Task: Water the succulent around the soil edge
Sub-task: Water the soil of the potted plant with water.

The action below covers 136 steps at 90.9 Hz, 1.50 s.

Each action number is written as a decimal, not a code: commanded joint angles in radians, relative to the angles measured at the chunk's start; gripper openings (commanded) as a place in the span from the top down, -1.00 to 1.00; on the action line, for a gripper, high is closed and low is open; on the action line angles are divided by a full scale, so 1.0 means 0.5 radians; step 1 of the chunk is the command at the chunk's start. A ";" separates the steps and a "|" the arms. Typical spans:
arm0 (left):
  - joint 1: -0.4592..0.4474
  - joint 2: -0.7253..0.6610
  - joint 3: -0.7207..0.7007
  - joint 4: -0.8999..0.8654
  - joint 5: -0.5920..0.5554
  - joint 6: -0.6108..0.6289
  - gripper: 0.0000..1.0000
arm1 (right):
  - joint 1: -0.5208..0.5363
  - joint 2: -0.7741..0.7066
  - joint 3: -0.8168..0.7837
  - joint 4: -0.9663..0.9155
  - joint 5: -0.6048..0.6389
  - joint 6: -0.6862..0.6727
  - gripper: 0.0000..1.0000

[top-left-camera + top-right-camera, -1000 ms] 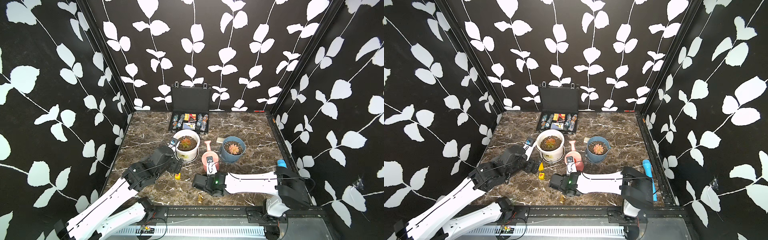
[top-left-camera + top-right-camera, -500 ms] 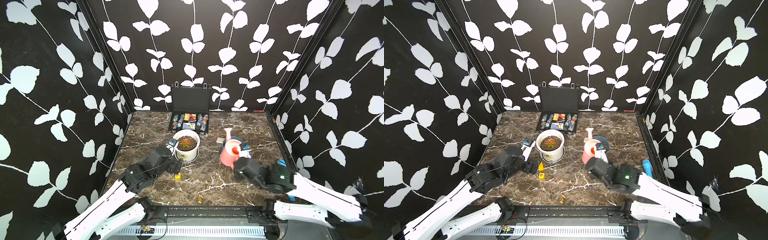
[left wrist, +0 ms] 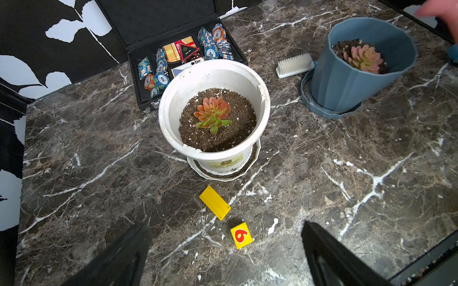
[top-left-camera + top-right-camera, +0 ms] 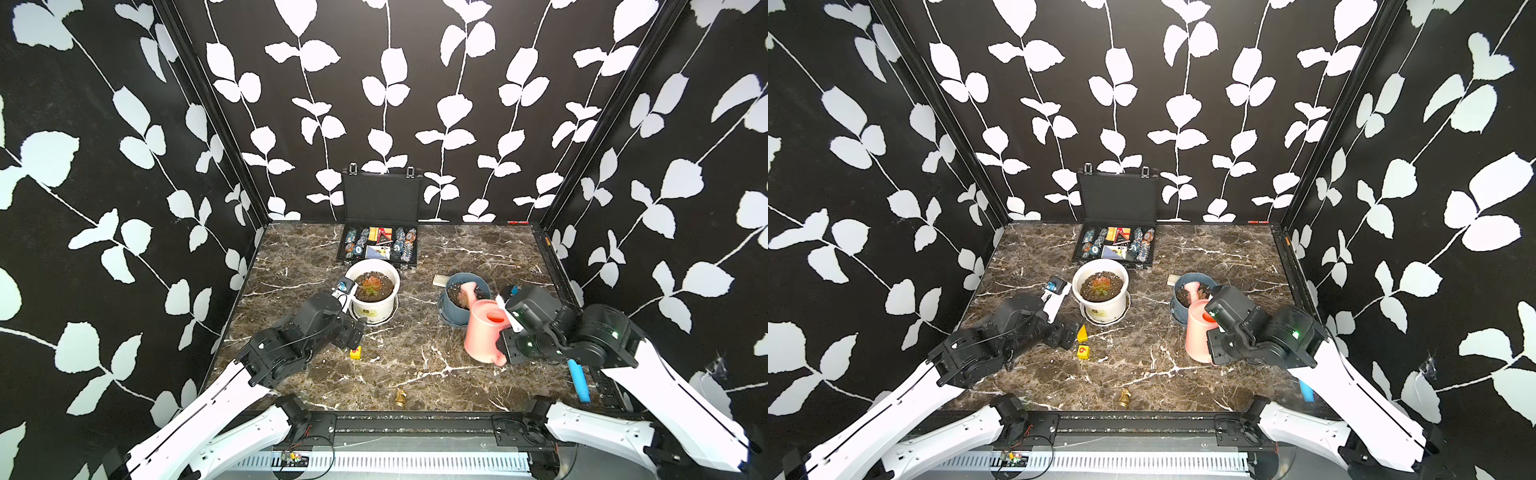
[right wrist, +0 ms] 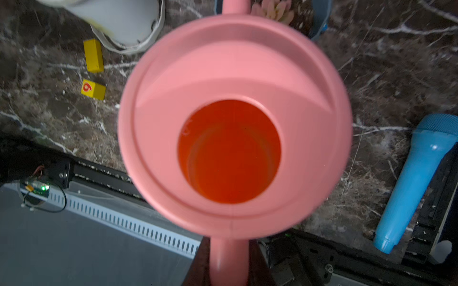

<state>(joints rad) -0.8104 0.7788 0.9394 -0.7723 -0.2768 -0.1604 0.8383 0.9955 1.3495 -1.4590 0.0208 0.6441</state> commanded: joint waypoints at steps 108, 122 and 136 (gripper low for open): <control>0.013 -0.034 -0.003 0.016 0.067 -0.004 -0.97 | -0.647 0.664 0.469 0.001 -0.668 -0.364 1.00; 0.016 -0.034 0.000 0.017 0.080 -0.007 -0.98 | -0.753 0.710 0.478 0.008 -0.735 -0.365 1.00; 0.015 -0.036 -0.002 0.019 0.088 -0.002 -0.97 | -0.860 0.724 0.518 0.026 -0.823 -0.352 1.00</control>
<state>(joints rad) -0.8089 0.7700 0.9394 -0.7723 -0.2440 -0.1608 0.4362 1.3621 1.5677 -1.4631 -0.3374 0.4709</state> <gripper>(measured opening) 0.987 0.194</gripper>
